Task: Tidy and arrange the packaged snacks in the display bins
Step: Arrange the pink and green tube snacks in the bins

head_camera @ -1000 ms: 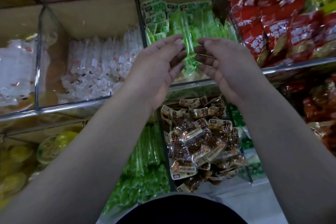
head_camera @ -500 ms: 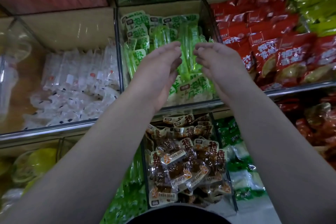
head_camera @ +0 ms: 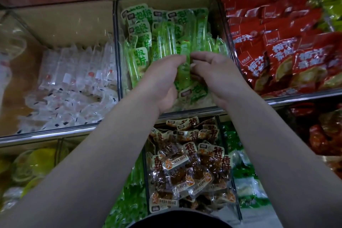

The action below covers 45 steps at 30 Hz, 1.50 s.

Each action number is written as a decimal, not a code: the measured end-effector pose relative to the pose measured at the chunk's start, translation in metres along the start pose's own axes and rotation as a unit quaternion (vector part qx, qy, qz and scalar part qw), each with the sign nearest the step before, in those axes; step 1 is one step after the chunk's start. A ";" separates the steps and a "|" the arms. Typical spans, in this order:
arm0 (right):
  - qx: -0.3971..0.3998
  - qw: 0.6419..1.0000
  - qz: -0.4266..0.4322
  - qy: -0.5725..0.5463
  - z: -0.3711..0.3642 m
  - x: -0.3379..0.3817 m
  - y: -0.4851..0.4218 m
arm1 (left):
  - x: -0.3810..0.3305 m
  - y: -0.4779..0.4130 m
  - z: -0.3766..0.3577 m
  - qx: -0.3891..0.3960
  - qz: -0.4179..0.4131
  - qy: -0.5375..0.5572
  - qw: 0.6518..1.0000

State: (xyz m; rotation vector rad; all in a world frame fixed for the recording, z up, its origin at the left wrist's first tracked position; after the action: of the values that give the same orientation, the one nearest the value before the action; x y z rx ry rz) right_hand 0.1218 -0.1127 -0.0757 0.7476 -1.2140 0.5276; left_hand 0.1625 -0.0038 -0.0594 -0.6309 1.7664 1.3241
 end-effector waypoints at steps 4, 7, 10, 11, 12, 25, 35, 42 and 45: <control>-0.004 0.999 0.019 -0.028 -0.002 0.008 0.003 | -0.002 0.001 0.005 -0.022 -0.019 0.039 0.999; 0.002 0.998 0.020 -0.051 0.000 0.015 0.008 | -0.004 0.007 0.008 -0.022 -0.034 0.044 0.998; 0.009 0.997 0.023 -0.078 0.001 0.023 0.016 | -0.009 0.014 0.015 -0.030 -0.065 0.050 0.996; 0.013 0.996 0.023 -0.089 0.000 0.026 0.021 | -0.010 0.017 0.016 -0.026 -0.077 0.051 0.995; 0.016 0.995 0.025 -0.097 0.000 0.029 0.026 | -0.011 0.022 0.017 -0.021 -0.086 0.050 0.995; 0.037 0.994 0.028 -0.104 -0.033 0.030 0.095 | -0.001 0.064 0.076 0.034 -0.098 0.070 0.992; 0.060 0.989 -0.017 -0.131 -0.082 0.010 0.142 | 0.016 0.078 0.142 0.085 -0.082 0.010 0.993; 0.067 0.987 -0.038 -0.142 -0.108 -0.010 0.167 | 0.035 0.082 0.177 0.111 -0.051 -0.017 0.992; 0.065 0.987 -0.058 -0.134 -0.116 -0.022 0.175 | 0.043 0.083 0.188 0.142 -0.042 -0.037 0.988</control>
State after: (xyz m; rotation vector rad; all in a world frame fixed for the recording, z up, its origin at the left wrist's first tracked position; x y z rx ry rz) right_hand 0.0634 0.0898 -0.0759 1.0192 -1.3829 0.4213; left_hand 0.1330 0.2031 -0.0724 -0.4856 1.8042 1.0004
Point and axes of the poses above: each hand's wrist, its own y-axis away from the middle knuckle, its own z-axis out of the back of the hand, x = y × z, the point moved 5 cm from there along -y, towards the middle knuckle, and after that the axes turned 10 degrees about -x, right-handed, at the moved point
